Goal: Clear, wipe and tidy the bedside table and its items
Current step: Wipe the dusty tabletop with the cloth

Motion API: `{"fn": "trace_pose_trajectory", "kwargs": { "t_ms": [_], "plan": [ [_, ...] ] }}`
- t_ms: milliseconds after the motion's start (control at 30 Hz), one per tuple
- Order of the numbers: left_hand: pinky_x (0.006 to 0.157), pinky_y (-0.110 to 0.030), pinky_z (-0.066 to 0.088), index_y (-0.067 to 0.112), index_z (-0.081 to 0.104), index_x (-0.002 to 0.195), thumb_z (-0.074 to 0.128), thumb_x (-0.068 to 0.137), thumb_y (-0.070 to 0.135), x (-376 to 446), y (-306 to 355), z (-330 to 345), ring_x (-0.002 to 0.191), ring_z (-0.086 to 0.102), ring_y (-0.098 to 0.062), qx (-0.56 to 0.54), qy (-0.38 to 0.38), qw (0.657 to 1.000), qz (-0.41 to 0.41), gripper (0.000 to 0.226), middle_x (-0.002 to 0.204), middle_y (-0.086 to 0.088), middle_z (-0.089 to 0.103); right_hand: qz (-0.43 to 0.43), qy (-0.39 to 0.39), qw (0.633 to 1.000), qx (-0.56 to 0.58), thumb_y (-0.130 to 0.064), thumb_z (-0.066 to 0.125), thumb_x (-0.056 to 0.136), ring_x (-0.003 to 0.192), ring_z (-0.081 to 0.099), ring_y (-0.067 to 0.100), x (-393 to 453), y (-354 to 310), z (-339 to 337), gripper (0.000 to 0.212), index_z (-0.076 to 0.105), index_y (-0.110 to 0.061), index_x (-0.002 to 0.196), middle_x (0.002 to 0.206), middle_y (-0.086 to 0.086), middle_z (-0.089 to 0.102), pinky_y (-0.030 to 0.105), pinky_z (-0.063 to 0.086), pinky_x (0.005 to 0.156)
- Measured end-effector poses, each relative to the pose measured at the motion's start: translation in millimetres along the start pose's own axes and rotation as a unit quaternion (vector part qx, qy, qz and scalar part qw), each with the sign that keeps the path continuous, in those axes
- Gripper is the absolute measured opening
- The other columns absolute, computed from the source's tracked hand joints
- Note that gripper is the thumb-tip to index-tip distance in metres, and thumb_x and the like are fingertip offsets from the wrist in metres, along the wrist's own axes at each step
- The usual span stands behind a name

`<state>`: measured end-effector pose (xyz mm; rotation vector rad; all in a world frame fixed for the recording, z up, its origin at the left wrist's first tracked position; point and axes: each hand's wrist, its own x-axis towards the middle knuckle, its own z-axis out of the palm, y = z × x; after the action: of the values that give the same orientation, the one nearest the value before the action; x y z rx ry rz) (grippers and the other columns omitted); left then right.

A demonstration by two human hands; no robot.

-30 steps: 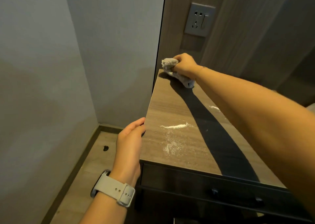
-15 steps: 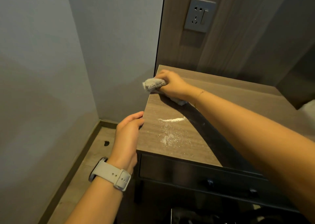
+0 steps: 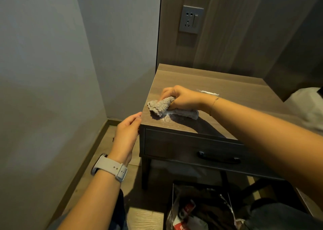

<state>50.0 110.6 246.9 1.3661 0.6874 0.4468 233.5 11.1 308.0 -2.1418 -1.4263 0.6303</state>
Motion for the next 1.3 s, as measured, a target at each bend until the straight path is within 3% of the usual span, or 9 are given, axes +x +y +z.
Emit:
{"fn": "trace_pose_trajectory", "kwargs": {
  "t_ms": [167,333,533,667,867,967,1133,1200,1300],
  "plan": [
    [0.079,-0.021,0.048,0.019,0.064,0.122,0.053,0.097,0.021,-2,0,-4,0.100,0.058,-0.006,0.013,0.010,1.000,0.009,0.028,0.101,0.012,0.065,0.024,-0.037,0.998,-0.046,0.003,0.059,0.086,0.097,0.061,0.023,-8,-14,-13,0.022,0.070,-0.008,0.102,0.104,0.005,0.062,0.033,0.054,0.085],
    [0.073,-0.019,0.049,0.019,0.065,0.120,0.051,0.097,0.018,3,-1,-6,0.093,0.058,-0.002,0.016,0.006,1.000,0.014,0.026,0.098,0.013,0.065,0.025,0.018,0.999,-0.037,0.001,0.055,0.088,0.083,0.058,0.008,26,-33,-21,0.026,0.069,-0.014,0.104,0.093,-0.007,0.062,0.013,0.051,0.066],
    [0.072,-0.017,0.050,0.019,0.064,0.122,0.050,0.098,0.017,9,-6,-8,0.091,0.059,-0.002,0.020,-0.001,1.000,0.017,0.027,0.099,0.010,0.065,0.004,0.020,0.999,-0.043,0.002,0.060,0.086,0.095,0.057,0.014,29,-18,7,0.022,0.072,-0.010,0.100,0.105,0.002,0.058,0.022,0.052,0.078],
    [0.075,-0.019,0.051,0.018,0.064,0.121,0.051,0.098,0.017,11,-7,-9,0.095,0.060,-0.005,0.022,0.003,1.000,0.019,0.027,0.101,0.007,0.066,0.007,-0.050,0.997,-0.056,0.008,0.056,0.084,0.100,0.059,0.017,7,-18,-2,0.027,0.074,-0.007,0.099,0.107,0.001,0.060,0.029,0.055,0.085],
    [0.081,-0.026,0.052,0.015,0.064,0.120,0.052,0.097,0.013,11,-4,-9,0.093,0.061,-0.009,0.018,0.009,1.000,0.007,0.026,0.099,0.004,0.065,-0.007,-0.053,0.997,-0.057,0.005,0.059,0.084,0.097,0.064,0.020,13,-37,-14,0.027,0.074,-0.012,0.098,0.107,0.004,0.067,0.031,0.056,0.084],
    [0.086,-0.033,0.053,0.018,0.070,0.102,0.052,0.095,0.011,14,-5,-7,0.096,0.064,-0.017,0.018,0.008,1.000,0.004,0.021,0.099,-0.005,0.068,-0.033,-0.040,0.997,-0.051,0.005,0.059,0.084,0.097,0.064,0.019,25,-45,-6,0.026,0.073,-0.011,0.098,0.106,0.003,0.066,0.031,0.055,0.086],
    [0.078,-0.027,0.051,0.022,0.062,0.076,0.047,0.097,0.009,10,-9,-7,0.078,0.059,-0.010,0.041,-0.001,0.998,0.041,0.028,0.083,-0.003,0.061,-0.032,-0.050,0.997,-0.054,0.014,0.054,0.080,0.105,0.059,0.018,19,-35,14,0.034,0.073,-0.005,0.101,0.110,0.002,0.061,0.022,0.051,0.086],
    [0.079,-0.027,0.052,0.023,0.065,0.081,0.048,0.097,0.011,10,-8,-9,0.084,0.061,-0.009,0.032,-0.007,0.999,0.034,0.026,0.085,0.001,0.064,-0.029,-0.062,0.997,-0.039,0.020,0.047,0.076,0.104,0.057,0.009,11,-33,13,0.044,0.074,-0.008,0.096,0.109,-0.002,0.060,0.013,0.047,0.084],
    [0.083,-0.026,0.053,0.020,0.068,0.110,0.050,0.098,0.014,9,-6,-11,0.096,0.062,-0.010,0.025,-0.010,0.999,0.018,0.022,0.098,0.004,0.067,-0.011,-0.088,0.995,-0.047,0.024,0.042,0.072,0.103,0.056,0.003,-2,-30,5,0.050,0.075,-0.006,0.096,0.106,-0.009,0.060,0.007,0.044,0.083]
  ]
}}
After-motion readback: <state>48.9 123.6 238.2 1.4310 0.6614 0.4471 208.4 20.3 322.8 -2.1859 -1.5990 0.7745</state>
